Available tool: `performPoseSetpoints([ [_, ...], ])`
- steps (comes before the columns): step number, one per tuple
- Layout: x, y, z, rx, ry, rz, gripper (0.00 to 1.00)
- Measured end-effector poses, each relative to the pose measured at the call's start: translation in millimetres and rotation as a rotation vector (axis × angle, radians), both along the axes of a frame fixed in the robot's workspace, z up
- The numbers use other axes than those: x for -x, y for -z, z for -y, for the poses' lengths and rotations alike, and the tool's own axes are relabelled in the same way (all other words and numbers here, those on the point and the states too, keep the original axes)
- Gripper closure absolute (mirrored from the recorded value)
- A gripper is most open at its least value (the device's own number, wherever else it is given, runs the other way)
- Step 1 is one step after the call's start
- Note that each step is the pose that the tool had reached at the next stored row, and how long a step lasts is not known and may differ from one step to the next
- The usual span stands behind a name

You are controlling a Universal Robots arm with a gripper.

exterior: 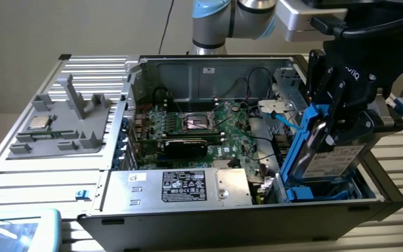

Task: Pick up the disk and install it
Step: 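Insert the disk into the insertion slot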

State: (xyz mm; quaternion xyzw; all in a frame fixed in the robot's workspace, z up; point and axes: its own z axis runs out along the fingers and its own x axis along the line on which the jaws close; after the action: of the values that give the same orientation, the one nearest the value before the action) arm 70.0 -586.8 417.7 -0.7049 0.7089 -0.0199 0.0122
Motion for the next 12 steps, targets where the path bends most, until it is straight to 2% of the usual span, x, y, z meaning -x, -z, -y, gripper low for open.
performPoseSetpoints([
  [12,0.8,0.1,0.0,0.0000,0.000,0.0000,0.63],
])
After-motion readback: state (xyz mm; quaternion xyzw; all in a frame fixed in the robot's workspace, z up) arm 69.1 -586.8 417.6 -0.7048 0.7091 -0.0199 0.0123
